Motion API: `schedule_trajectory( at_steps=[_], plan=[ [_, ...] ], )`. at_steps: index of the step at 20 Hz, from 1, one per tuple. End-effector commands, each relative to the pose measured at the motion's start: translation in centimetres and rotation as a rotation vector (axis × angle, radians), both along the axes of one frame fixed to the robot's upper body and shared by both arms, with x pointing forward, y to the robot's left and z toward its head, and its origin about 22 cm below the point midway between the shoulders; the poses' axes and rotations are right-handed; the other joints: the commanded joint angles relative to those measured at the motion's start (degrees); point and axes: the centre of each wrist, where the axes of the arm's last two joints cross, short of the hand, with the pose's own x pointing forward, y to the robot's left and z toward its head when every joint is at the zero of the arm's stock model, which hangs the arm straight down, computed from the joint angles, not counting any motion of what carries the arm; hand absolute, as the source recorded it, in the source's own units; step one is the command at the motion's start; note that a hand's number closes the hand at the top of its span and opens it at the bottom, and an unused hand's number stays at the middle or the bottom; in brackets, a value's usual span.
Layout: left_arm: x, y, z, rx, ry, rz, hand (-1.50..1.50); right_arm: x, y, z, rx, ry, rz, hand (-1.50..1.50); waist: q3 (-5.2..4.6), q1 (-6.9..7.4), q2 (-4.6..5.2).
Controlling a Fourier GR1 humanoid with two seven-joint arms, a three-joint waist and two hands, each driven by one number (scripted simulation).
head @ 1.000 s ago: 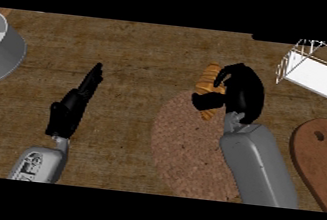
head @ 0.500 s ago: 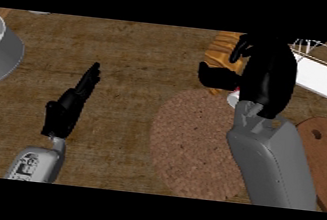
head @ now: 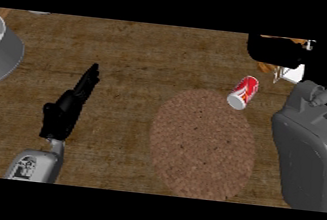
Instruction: Pick the croissant from the placemat and place it in the tiered shelf
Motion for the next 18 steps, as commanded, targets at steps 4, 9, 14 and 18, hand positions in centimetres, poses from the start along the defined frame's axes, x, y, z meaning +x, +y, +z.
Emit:
schedule_trajectory(
  at_steps=[4, 9, 14, 18],
  plan=[
    [0.7, -0.7, 1.1, 0.000, -0.008, -0.018, 0.00, 1.9, -2.5, 4.5, -0.046, 0.011, -0.199, 1.50, 0.01, 0.34, 0.20],
    [-0.3, 0.3, 2.1, 0.006, -0.019, -0.012, 0.00, 3.1, -5.6, 4.9, -0.024, -0.033, -0.236, 1.50, 0.05, 0.70, 0.18],
    [-0.2, -1.3, -1.7, 0.006, 0.013, 0.003, 0.00, 3.6, -8.3, 8.1, -0.060, -0.063, -0.282, 1.50, 0.02, 0.30, 0.31],
    [0.1, 0.1, 0.0, 0.002, -0.002, -0.013, 0.00, 4.4, -8.7, 9.0, -0.098, -0.067, -0.304, 1.50, 0.02, 0.53, 0.25]
  ],
)
